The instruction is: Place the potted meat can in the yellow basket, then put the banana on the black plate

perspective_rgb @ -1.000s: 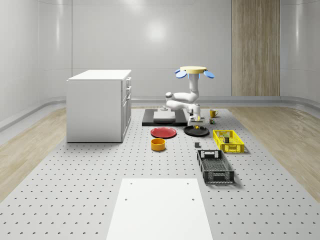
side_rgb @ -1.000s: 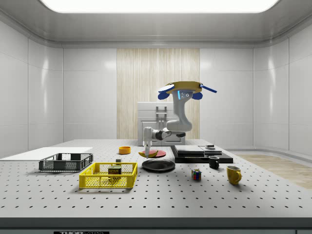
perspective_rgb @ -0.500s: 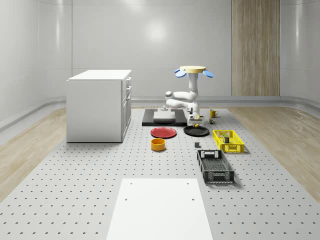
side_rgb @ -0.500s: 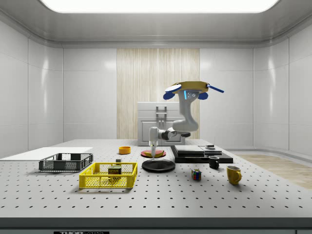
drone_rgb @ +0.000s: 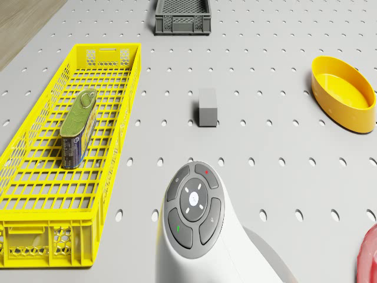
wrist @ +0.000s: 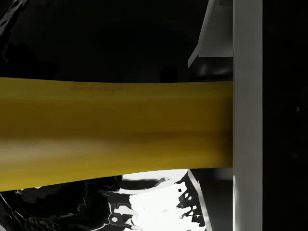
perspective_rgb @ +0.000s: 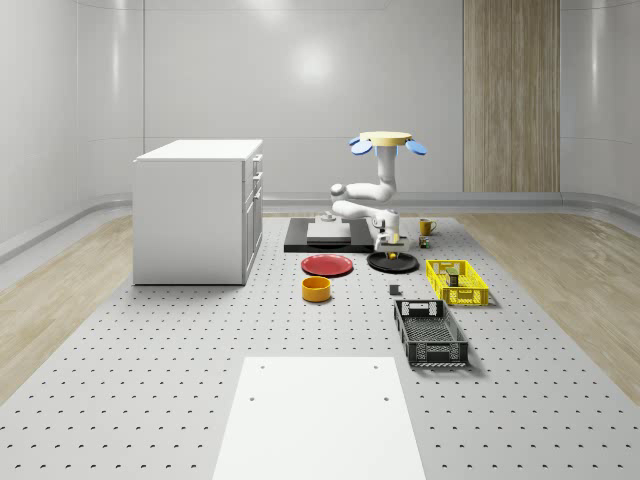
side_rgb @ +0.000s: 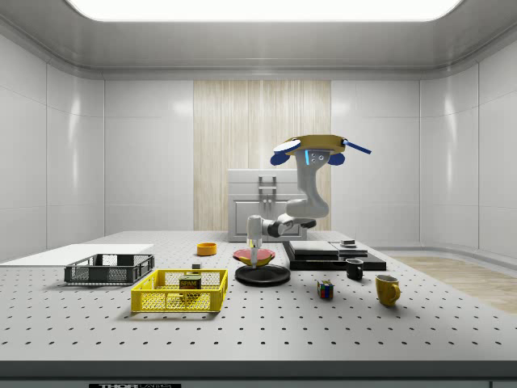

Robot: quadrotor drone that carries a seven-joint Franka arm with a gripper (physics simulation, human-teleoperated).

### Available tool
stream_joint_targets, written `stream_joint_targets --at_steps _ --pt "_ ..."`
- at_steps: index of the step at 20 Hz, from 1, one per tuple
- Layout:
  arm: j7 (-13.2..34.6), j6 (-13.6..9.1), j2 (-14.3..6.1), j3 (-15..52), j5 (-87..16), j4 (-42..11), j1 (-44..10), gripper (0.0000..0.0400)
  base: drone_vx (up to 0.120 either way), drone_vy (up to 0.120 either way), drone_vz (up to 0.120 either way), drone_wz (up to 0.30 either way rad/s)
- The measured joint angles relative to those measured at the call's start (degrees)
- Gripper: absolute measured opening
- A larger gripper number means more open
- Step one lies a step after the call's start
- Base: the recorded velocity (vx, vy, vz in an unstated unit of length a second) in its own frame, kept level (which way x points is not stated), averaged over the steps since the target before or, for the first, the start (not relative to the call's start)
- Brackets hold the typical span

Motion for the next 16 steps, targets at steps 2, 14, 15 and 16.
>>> stream_joint_targets --at_steps 2,14,15,16 --pt "0.0 0.4 0.1 -1.0 -0.9 0.4 -0.2 0.0192 0.000 0.000 0.000 0.000" --pt "-0.6 0.0 0.7 -1.0 -0.9 0.4 0.2 0.0367 0.000 0.000 0.000 0.000" --pt "-0.7 -0.4 0.7 -0.3 -0.2 0.1 0.3 0.0374 0.000 0.000 0.000 0.000" --pt "-0.7 -0.7 0.7 0.4 0.4 -0.3 0.5 0.0380 0.000 0.000 0.000 0.000"
